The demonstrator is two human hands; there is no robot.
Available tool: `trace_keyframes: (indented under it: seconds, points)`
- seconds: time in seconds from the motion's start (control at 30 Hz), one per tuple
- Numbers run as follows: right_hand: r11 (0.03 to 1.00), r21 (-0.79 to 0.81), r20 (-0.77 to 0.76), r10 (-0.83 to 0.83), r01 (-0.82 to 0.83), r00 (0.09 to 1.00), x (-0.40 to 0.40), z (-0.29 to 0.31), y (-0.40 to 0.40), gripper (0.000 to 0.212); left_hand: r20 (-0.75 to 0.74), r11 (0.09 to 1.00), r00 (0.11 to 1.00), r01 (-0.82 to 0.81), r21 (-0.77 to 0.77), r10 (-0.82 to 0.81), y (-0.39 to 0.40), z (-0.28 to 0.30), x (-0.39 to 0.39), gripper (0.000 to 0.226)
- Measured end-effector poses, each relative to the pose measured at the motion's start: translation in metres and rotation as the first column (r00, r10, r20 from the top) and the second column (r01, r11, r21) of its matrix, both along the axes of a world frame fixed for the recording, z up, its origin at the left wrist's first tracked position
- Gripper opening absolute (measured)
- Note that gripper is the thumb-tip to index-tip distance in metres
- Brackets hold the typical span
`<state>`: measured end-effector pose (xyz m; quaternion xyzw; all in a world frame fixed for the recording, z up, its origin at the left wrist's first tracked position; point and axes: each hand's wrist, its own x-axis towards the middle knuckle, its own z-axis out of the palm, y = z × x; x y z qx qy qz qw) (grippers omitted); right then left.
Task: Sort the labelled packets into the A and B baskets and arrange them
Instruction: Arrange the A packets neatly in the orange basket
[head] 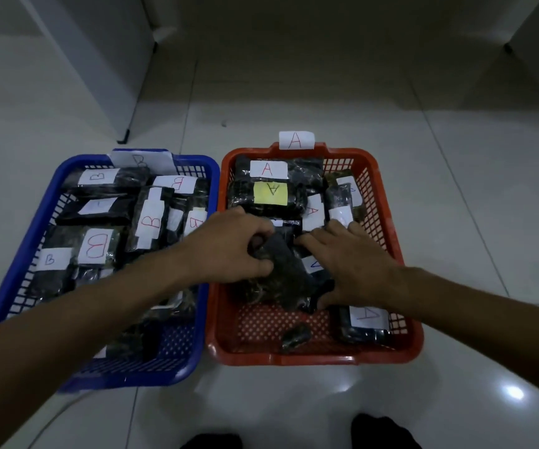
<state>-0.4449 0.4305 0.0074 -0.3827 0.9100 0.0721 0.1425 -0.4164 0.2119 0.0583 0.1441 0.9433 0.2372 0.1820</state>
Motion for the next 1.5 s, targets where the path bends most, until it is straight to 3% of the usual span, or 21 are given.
trace_keyframes:
  seconds: [0.1,0.2,0.3,0.4,0.5,0.67,0.9,1.07,1.17,1.23,1.33,1.5]
  points:
    - [0.998,-0.016,-0.097,-0.062,0.061,0.993,0.007,0.002,-0.001,0.088,0.096,0.979,0.992,-0.097,0.181,0.080,-0.002,0.009,-0.016,0.007]
    - [0.966,-0.149,-0.003,-0.214,0.211,0.977,0.008,0.017,0.006,0.087,0.125,0.922,0.978,-0.198,0.334,0.165,-0.002,0.011,-0.030,0.003]
    - [0.971,-0.130,0.130,-0.182,0.199,0.975,0.008,0.034,0.029,0.082,0.056,0.900,0.985,-0.170,0.401,0.161,0.004,0.005,-0.035,0.011]
    - [0.989,-0.037,0.141,-0.140,0.146,0.980,0.016,0.047,0.057,0.085,0.045,0.882,0.994,-0.107,0.459,0.097,0.014,-0.001,-0.032,0.021]
    - [0.994,0.017,0.161,-0.110,0.109,0.981,0.031,0.042,0.074,0.095,0.025,0.877,0.998,-0.061,0.477,0.056,0.025,-0.010,-0.030,0.022]
    - [0.970,-0.117,0.200,-0.189,0.215,0.961,0.039,0.029,0.083,0.079,0.019,0.862,0.999,-0.053,0.503,0.050,0.037,-0.020,-0.027,0.026]
    - [0.958,-0.217,0.138,-0.163,0.190,0.977,0.055,0.009,0.065,0.077,-0.112,0.856,0.977,-0.100,0.508,0.181,0.025,-0.022,-0.032,0.025]
    - [0.957,-0.241,0.031,-0.159,0.161,0.987,0.052,0.001,0.066,0.061,-0.145,0.865,0.978,-0.061,0.498,0.152,0.024,-0.026,-0.029,0.026]
    - [0.958,-0.242,-0.019,-0.165,0.156,0.986,0.053,0.002,0.072,0.066,-0.156,0.867,0.979,-0.036,0.497,0.129,0.025,-0.028,-0.026,0.025]
    - [0.916,-0.331,0.001,-0.240,0.227,0.971,0.057,0.004,0.074,0.071,-0.149,0.866,0.982,-0.026,0.499,0.115,0.024,-0.030,-0.024,0.023]
    - [0.768,-0.536,-0.015,-0.424,0.351,0.905,0.054,0.010,0.070,0.051,-0.180,0.872,0.983,0.059,0.486,0.034,0.024,-0.033,-0.022,0.024]
    - [0.762,-0.462,-0.046,-0.532,0.454,0.846,0.015,0.019,0.060,0.038,-0.235,0.891,0.969,0.168,0.422,-0.072,0.030,-0.036,-0.020,0.028]
